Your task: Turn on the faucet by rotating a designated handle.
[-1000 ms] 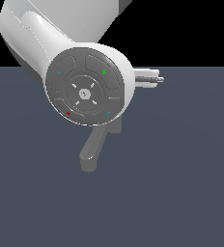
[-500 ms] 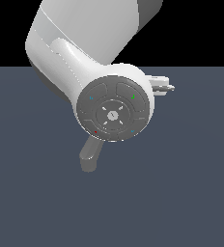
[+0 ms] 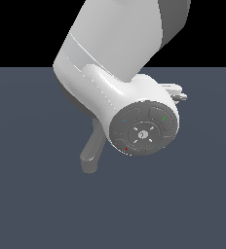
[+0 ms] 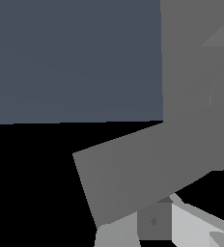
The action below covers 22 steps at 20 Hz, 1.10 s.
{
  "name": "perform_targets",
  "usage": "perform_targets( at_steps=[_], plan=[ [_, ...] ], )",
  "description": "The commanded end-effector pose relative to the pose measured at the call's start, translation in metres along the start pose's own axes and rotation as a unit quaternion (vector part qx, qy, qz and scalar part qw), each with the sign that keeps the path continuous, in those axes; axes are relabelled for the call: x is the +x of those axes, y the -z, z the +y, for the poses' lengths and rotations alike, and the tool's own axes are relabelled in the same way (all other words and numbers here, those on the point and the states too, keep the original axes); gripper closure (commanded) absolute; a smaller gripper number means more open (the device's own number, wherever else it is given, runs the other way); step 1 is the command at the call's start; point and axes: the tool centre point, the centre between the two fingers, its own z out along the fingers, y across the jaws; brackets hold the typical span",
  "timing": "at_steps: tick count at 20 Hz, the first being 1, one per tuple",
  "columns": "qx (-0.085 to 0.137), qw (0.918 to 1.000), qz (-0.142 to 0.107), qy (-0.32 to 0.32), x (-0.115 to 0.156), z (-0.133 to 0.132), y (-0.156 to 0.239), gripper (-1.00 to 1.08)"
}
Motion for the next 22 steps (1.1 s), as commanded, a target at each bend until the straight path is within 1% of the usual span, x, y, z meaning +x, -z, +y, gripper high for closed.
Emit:
perform_targets(
  at_steps=[1,2,22],
  plan=[
    [0.004,1.0000,-0.003,0.001,0.000,-0.009,-0.002,1.08],
    [0.002,1.0000,-0.001,0.001,0.000,-0.004,0.000,1.08],
    [0.004,1.0000,-0.003,0.001,0.065,-0.027,-0.002,1.08]
  ],
)
